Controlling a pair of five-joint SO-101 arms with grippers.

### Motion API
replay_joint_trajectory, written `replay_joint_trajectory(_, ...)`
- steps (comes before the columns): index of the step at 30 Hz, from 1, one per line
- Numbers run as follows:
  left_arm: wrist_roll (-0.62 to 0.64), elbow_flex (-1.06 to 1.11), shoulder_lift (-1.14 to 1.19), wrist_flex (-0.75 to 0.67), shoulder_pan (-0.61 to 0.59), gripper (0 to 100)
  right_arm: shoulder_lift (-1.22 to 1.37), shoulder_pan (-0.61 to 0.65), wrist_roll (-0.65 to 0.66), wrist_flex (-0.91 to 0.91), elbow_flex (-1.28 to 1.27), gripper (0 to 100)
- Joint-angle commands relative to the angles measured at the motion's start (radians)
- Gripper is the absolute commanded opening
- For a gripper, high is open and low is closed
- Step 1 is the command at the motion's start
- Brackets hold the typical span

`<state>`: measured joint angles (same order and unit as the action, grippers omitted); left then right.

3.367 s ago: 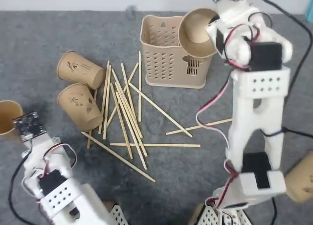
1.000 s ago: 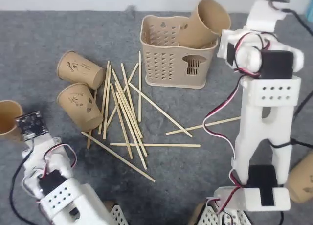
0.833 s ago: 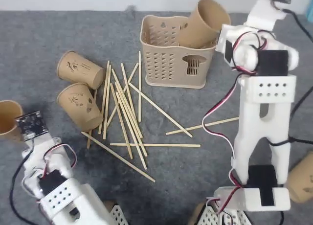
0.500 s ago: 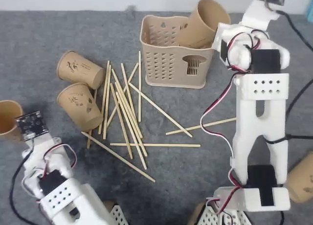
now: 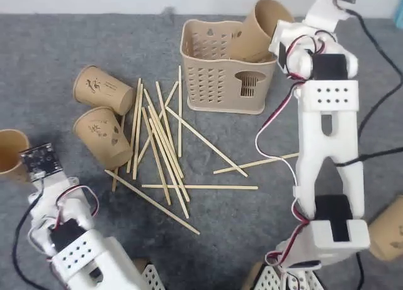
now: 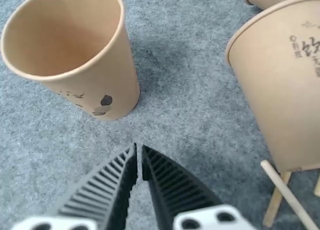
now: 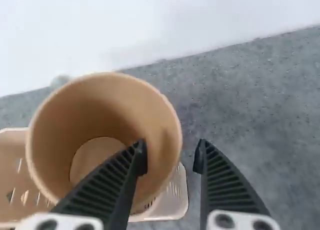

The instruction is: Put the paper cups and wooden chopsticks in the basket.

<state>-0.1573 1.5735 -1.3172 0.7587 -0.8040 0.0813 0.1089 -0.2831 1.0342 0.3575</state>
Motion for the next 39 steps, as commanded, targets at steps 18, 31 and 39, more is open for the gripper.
replay_joint_trajectory(18, -0.008, -0.004, -0.015, -0.023, 0.035, 2, -0.012, 0.001, 0.044, -0.015, 0.166, 0.9)
replay_joint_trajectory(31, -0.008, -0.004, -0.015, -0.023, 0.035, 2, 0.054, 0.016, 0.094, 0.07, 0.169, 12.8)
replay_joint_trajectory(39, -0.008, -0.004, -0.015, -0.023, 0.034, 2, 0.047, 0.007, 0.089, 0.171, 0.193, 16.2)
